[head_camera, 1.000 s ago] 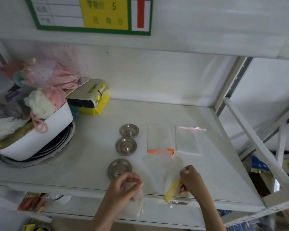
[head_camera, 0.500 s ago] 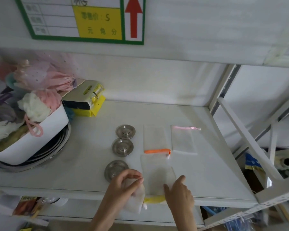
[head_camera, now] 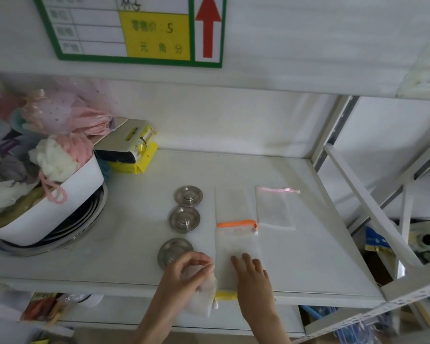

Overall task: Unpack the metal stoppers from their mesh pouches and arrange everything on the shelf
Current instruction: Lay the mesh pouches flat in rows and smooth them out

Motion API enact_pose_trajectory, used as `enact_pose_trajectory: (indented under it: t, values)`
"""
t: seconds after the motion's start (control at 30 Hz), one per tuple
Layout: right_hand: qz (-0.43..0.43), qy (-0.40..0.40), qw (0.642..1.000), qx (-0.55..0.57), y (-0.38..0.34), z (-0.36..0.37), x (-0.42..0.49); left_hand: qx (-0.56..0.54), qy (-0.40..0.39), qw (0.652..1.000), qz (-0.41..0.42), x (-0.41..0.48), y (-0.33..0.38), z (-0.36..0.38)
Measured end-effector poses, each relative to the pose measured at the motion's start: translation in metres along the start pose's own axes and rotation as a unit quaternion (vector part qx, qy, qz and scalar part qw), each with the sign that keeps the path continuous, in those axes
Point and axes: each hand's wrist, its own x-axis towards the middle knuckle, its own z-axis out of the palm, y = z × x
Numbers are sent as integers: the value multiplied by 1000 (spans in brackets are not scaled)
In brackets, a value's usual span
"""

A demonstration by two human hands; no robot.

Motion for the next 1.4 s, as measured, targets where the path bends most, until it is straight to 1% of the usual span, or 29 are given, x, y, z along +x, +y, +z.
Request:
enact_pose_trajectory:
  t: [0.2, 0.3, 0.37, 0.43, 0.53, 0.63, 0.7, 0.73, 0.83, 0.9, 0.97, 1.03, 1.07, 1.13, 1.2, 1.23, 1.27, 1.4]
  values:
    - [10, -3, 1000, -1, -6, 0, 13, -9, -13, 1000, 3, 1, 6, 6]
    - [8, 14, 1000, -7, -6, -4, 22, -14, 2, 1000, 20, 4, 7, 7]
    - [10, -5, 1000, 8, -7, -8, 24, -8, 4, 1000, 20, 5, 8, 9]
    - [-10, -22, 999, 24, -9, -11, 26, -3, 3, 1000, 18, 5, 7, 12]
    - [-11, -2, 1000, 10, -8, -8, 28, -6, -4, 1000, 20, 5, 7, 17]
    - [-14, -7, 999, 29, -7, -8, 26, -20, -4, 1000, 20, 6, 6, 17]
    - [-17, 6, 999, 33, -4, -14, 21, -22, -8, 999, 22, 6, 5, 17]
    - [-16, 24, 998, 49, -3, -21, 17, -18, -16, 999, 26, 6, 6, 16]
    - [-37, 40, 988, 148, 0, -49, 7, 8, -42, 998, 40, 7, 10, 16]
    - [-53, 0, 971, 234, 4, -70, 0, 19, -58, 997, 46, 8, 13, 19]
    - [-63, -72, 948, 305, 7, -90, -4, 24, -75, 995, 61, 8, 16, 23]
    - [-28, -134, 922, 362, 13, -100, -7, 24, -85, 993, 84, 8, 17, 29]
    - [9, -149, 907, 394, 15, -104, -8, 20, -84, 992, 93, 8, 17, 32]
    - [77, -154, 868, 466, 19, -112, -11, 14, -81, 991, 109, 9, 16, 40]
    - [111, -161, 814, 546, 21, -115, -13, 27, -93, 987, 126, 9, 14, 52]
    - [119, -154, 801, 566, 22, -115, -14, 37, -101, 985, 133, 9, 12, 59]
    - [122, -135, 804, 566, 24, -114, -12, 45, -108, 984, 135, 10, 9, 66]
    - [132, -40, 858, 495, 49, -110, -4, 78, -89, 985, 127, 15, -3, 93]
